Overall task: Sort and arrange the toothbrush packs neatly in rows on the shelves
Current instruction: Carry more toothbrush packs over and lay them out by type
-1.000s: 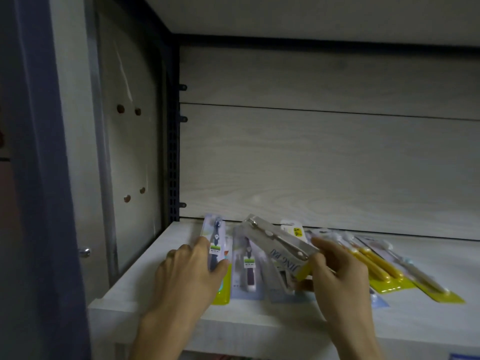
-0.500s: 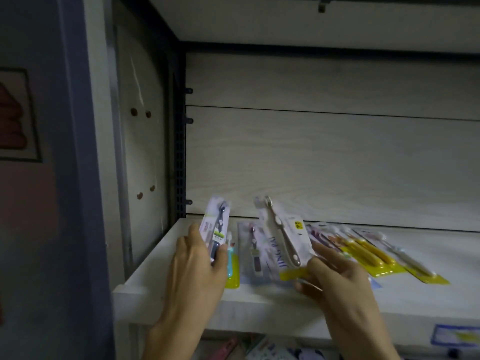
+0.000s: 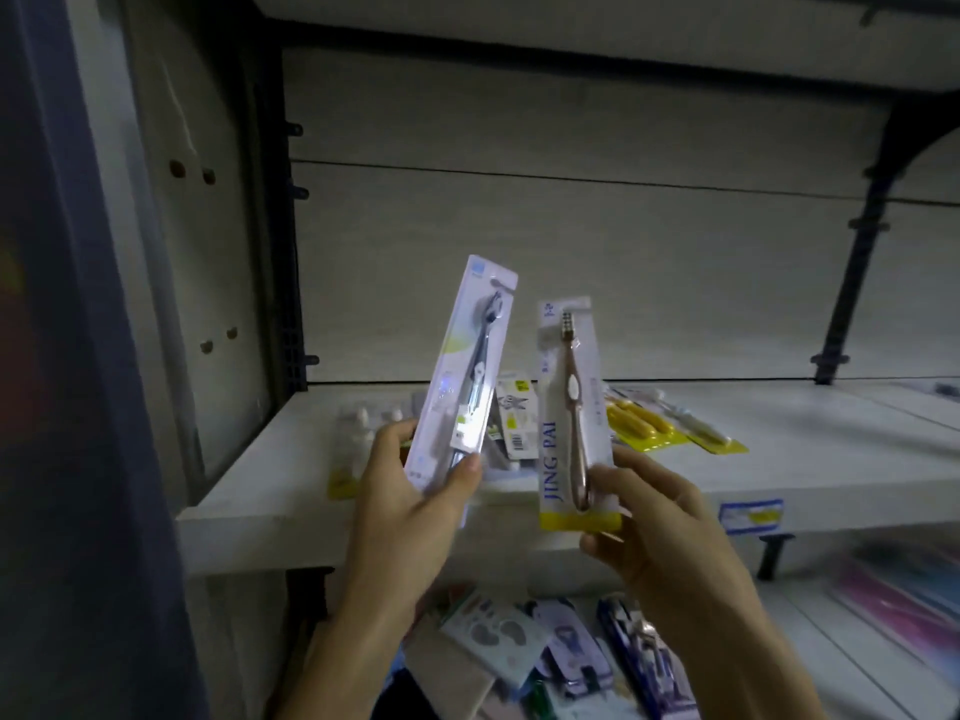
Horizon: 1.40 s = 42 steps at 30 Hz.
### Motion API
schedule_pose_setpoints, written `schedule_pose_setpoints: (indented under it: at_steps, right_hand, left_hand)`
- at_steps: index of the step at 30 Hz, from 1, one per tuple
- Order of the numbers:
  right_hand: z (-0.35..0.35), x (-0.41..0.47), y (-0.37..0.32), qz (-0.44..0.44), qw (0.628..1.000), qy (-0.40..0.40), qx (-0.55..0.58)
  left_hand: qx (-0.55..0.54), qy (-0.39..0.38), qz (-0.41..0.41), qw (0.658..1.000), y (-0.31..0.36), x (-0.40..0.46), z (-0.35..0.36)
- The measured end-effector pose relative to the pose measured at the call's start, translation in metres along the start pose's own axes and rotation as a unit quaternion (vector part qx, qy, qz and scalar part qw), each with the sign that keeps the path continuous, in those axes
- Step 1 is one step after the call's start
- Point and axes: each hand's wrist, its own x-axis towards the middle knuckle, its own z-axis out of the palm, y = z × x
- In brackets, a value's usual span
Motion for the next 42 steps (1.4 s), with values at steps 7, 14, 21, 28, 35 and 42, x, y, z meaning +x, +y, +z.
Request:
schedule_pose_setpoints:
  at_steps: [7, 14, 21, 28, 35, 42]
  right_hand:
    - [-0.066, -0.011, -0.018, -0.048, 0.998, 0.02, -0.037]
    - [-0.179, -0.03, -0.054, -0.065, 0.994, 0.071, -0.05]
    - [-0.302, -0.055, -0.1, -0.088, 0.987, 0.119, -0.066]
    - [-0.413, -0.083, -0.133, -0.101, 0.979, 0.148, -0.098]
    - [-0.497, -0.086, -0.162, -0.094, 0.975, 0.177, -0.095]
    - [-0.577, -0.071, -0.174, -0.086, 0.963, 0.233, -0.101]
  left_hand:
    - [-0.083, -0.067, -0.055, 0.993, 0.009, -0.022, 0.063]
    - [-0.132, -0.082, -0.11, 0.982, 0.014, -0.064, 0.167]
    - [-0.173, -0.128, -0.127, 0.968, 0.037, -0.129, 0.281]
    - [-0.189, -0.191, -0.128, 0.955, 0.056, -0.192, 0.379]
    - [-0.195, -0.256, -0.128, 0.938, 0.066, -0.222, 0.465]
    - [-0.202, -0.308, -0.138, 0.919, 0.053, -0.231, 0.556]
